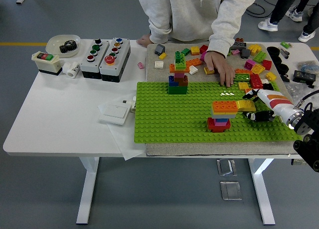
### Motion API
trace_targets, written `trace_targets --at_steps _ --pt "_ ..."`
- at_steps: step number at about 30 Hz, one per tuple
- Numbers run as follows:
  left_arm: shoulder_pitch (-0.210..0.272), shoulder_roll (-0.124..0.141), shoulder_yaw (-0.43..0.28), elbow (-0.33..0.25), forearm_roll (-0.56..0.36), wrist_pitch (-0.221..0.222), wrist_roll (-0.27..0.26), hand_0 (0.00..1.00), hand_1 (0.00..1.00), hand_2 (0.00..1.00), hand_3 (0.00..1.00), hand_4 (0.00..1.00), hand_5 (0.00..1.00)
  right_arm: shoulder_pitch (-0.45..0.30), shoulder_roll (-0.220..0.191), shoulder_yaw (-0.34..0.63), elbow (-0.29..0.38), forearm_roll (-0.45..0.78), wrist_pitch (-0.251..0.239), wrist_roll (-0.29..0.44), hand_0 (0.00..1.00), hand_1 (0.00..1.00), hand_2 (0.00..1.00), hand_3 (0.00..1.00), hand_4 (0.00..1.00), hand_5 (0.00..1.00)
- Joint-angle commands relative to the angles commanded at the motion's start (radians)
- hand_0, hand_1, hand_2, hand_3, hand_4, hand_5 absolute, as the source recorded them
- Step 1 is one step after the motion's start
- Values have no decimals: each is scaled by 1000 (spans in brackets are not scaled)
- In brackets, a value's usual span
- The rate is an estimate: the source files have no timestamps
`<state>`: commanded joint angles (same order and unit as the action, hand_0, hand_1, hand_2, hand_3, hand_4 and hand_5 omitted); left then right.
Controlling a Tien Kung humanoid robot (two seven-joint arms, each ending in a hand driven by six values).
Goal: Pick up the brick,pile it on top of brick,press brick,pick up the brick,pile it on top of brick,press brick
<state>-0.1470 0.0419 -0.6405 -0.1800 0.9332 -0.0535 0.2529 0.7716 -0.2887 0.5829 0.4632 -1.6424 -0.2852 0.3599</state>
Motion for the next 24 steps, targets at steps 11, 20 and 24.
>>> trace_targets --at_steps 11,20,24 --pt "-1 1 21 0 -17 0 -3 782 726 641 559 583 602 1 7 -8 -15 -51 -40 -8 623 570 616 566 687 289" --pt "-4 3 45 0 -37 0 -6 783 727 641 559 583 604 -5 8 -11 -28 -76 -57 -13 584 541 592 548 661 284" --pt "-5 2 44 0 -38 0 -6 783 727 641 559 583 604 -5 6 -11 -27 -76 -73 -7 584 541 592 548 661 284"
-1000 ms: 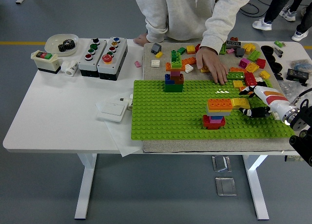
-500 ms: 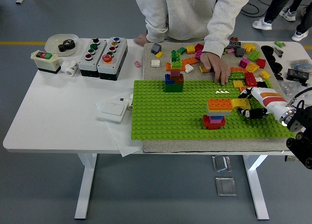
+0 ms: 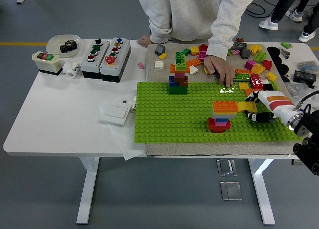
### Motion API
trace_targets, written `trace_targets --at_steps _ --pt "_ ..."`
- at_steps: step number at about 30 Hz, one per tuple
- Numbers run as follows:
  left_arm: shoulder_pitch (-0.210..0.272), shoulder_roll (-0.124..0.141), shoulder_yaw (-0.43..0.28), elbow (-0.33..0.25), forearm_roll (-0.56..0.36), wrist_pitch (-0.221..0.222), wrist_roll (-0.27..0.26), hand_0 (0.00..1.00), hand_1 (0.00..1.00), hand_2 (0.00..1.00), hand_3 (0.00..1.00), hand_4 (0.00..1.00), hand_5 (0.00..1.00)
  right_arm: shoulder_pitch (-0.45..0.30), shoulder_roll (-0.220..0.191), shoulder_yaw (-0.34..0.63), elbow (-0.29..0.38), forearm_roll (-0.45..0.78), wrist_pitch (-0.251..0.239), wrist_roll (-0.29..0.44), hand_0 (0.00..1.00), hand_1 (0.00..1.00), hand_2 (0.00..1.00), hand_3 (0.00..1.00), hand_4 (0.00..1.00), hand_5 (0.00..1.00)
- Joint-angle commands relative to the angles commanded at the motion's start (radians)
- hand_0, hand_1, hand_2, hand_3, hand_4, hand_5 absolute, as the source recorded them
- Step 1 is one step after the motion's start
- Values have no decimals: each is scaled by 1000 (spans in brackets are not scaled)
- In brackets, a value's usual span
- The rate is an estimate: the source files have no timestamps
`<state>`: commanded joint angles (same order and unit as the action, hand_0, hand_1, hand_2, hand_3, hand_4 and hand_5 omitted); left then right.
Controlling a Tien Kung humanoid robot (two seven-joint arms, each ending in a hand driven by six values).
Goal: Pick up the brick,pile it on top of brick,press brick,pick up the brick,pile it on top of brick,press brick
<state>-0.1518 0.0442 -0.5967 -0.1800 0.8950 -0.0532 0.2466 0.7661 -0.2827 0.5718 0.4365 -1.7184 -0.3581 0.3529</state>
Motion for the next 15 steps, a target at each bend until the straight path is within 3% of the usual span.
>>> trace_targets --at_steps 6,7,15 --pt "-1 0 1 0 -2 0 0 784 727 641 559 583 604 -2 -2 -4 3 8 -24 12 551 517 570 529 628 275" --pt "-1 0 1 0 -2 -1 0 785 725 642 559 583 605 -3 -2 -4 4 8 -25 13 519 484 531 501 580 289" --pt "1 -1 -12 0 7 0 0 782 725 641 559 583 604 -5 -18 22 22 22 -39 25 516 480 526 492 576 298"
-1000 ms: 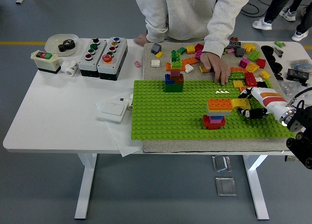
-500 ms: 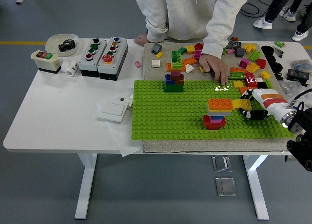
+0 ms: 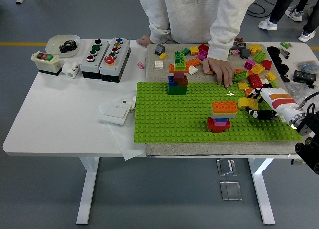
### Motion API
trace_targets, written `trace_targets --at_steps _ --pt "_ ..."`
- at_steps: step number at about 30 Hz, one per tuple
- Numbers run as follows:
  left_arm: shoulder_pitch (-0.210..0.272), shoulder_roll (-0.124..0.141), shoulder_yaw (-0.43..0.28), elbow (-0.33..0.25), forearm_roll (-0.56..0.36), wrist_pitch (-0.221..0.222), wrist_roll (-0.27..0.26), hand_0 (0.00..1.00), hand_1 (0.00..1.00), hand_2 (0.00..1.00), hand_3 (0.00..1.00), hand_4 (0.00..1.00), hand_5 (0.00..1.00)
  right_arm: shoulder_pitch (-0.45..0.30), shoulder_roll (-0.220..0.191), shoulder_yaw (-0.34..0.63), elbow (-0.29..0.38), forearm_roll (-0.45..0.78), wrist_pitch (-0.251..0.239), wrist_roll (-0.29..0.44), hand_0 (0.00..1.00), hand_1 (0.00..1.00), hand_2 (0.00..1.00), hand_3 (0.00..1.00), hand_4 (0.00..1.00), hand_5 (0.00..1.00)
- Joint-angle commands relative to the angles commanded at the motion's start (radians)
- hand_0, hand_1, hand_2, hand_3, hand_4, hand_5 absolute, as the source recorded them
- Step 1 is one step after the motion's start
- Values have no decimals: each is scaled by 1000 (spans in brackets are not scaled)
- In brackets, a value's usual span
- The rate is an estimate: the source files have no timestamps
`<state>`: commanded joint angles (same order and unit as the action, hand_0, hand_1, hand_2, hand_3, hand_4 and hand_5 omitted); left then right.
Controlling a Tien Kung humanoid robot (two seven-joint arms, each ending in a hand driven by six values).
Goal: Pick up the brick,pile it on top of brick,press brick,pick up the brick,pile it on top of brick,press brick
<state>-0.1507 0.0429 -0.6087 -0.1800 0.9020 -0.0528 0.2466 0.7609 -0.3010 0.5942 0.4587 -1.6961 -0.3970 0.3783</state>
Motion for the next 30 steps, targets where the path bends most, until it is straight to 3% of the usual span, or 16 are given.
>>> trace_targets --at_steps 9,18,23,30 --pt "6 -2 -38 0 35 1 4 782 723 641 559 583 603 3 -50 60 69 1 -3 13 517 479 524 494 580 304" --pt "12 -3 -72 0 69 2 9 782 723 640 559 584 604 -1 -133 109 212 -31 11 16 518 473 522 492 562 289" --pt "14 -2 -97 0 93 2 11 782 723 641 559 583 603 5 -222 89 371 -34 90 7 520 475 523 488 542 290" --pt "13 0 -108 0 107 2 13 782 728 641 559 584 603 29 -286 68 527 -81 194 -43 521 476 524 488 539 301"
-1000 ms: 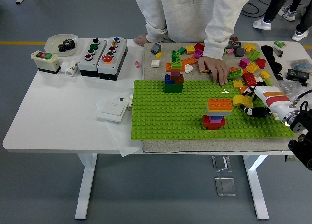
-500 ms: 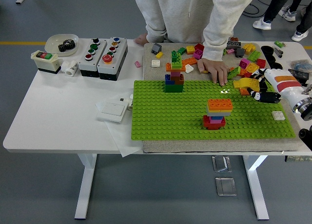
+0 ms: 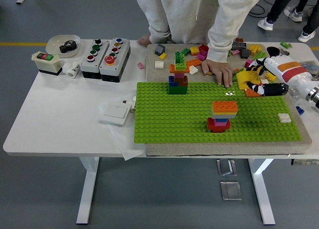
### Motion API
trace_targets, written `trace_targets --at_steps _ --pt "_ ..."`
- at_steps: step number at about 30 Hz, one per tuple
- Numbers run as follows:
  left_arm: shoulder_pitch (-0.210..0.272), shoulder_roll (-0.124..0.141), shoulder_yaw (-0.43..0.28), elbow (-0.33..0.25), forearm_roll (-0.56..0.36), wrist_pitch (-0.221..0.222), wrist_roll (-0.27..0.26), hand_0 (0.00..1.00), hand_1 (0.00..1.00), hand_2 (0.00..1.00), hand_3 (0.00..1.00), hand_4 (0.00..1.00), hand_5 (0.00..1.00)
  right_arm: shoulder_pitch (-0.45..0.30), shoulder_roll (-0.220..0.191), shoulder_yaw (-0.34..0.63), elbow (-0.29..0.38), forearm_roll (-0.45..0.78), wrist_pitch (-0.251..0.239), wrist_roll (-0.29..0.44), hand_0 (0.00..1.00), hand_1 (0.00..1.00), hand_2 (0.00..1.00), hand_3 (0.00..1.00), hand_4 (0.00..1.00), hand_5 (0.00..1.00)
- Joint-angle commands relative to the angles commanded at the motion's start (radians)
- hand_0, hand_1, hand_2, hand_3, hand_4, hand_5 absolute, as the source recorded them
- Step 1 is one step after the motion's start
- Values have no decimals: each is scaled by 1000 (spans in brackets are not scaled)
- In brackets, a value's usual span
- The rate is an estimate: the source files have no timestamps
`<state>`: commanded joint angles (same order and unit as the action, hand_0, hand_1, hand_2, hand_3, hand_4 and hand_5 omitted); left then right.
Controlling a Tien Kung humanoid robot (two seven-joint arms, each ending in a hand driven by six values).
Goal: Pick up the brick,pile it on top of brick,press brick,pick up the brick,pile it on top of brick,press brick
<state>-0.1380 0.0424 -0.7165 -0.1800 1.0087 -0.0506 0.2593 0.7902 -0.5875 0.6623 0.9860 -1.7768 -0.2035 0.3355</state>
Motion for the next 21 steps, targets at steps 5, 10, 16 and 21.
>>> trace_targets --at_steps 5,10,16,21 --pt "2 1 -11 0 7 1 0 782 728 641 559 583 601 14 -38 -7 115 -23 97 -52 521 476 524 488 539 298" --pt "4 2 -19 0 16 1 2 782 727 639 559 583 602 20 -64 -1 229 -32 220 -169 515 479 528 487 551 302" --pt "9 2 -28 0 28 -1 6 781 727 639 559 583 599 14 -79 3 338 -40 293 -292 504 478 529 489 566 309" --pt "11 3 -30 0 33 -2 7 781 727 639 559 583 599 4 -90 9 408 -50 311 -357 504 478 529 489 566 309"
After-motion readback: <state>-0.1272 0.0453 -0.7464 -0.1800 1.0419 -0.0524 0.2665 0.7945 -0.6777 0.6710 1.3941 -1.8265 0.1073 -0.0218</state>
